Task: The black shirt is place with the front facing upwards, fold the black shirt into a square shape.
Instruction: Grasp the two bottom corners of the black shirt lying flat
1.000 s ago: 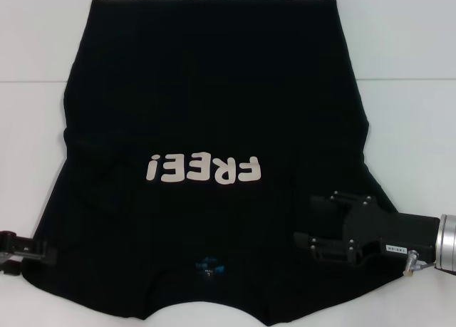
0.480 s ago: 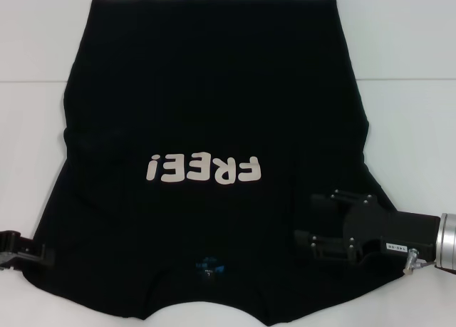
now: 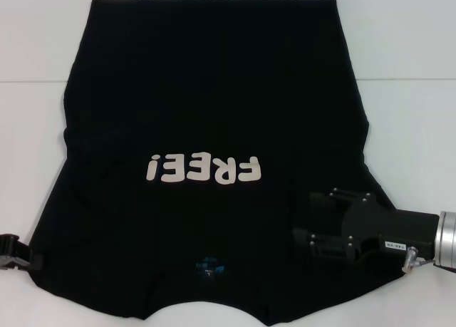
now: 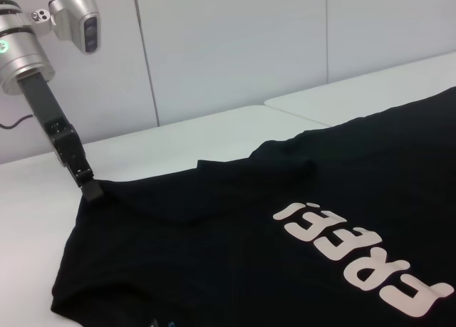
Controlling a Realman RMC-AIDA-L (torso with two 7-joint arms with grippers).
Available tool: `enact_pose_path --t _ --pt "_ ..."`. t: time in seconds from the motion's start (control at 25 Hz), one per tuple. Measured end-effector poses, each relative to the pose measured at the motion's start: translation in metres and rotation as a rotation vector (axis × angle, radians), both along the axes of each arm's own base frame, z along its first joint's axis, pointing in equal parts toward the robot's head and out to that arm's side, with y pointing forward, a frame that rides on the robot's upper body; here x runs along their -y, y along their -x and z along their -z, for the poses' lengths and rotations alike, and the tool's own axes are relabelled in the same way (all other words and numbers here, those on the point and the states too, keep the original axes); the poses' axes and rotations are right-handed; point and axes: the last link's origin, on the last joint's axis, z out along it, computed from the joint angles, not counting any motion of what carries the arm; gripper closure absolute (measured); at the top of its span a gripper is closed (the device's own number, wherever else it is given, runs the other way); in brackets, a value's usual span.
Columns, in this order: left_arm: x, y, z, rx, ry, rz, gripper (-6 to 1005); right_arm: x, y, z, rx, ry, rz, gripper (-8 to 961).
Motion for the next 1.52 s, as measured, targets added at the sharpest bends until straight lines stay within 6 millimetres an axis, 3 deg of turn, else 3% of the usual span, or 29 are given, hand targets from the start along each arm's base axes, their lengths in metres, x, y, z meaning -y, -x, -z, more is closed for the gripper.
enact_pose_path --t 0.24,0.36,0.48,0.8,0.96,1.2,1.52 --pt "0.0 -0.001 0.0 0.001 0.007 0.018 834 -0.002 0.0 -0.003 -0.027 0.024 0.066 152" --pt "0.001 -0.002 -0.001 0.005 0.006 0.044 931 -0.01 0.001 -0.014 -0.044 0.047 0.156 154" --pt "0.002 -0.002 -0.003 0.01 -0.005 0.057 967 -0.019 0.002 -0.035 -0.052 0.085 0.27 156" --pt "0.002 -0.005 -0.005 0.056 -0.027 0.083 974 -0.037 0.002 -0.117 -0.025 0.19 0.664 161" --pt "0.003 -0.005 -0.006 0.056 -0.025 0.092 974 -0.04 -0.004 -0.141 0.057 0.253 0.928 163" --pt "0.003 -0.005 -0.005 0.053 -0.021 0.105 975 -0.035 -0.011 -0.138 0.181 0.3 1.057 182" --pt "0.002 -0.006 -0.004 0.053 -0.023 0.108 975 -0.031 -0.022 -0.112 0.176 0.336 1.071 195"
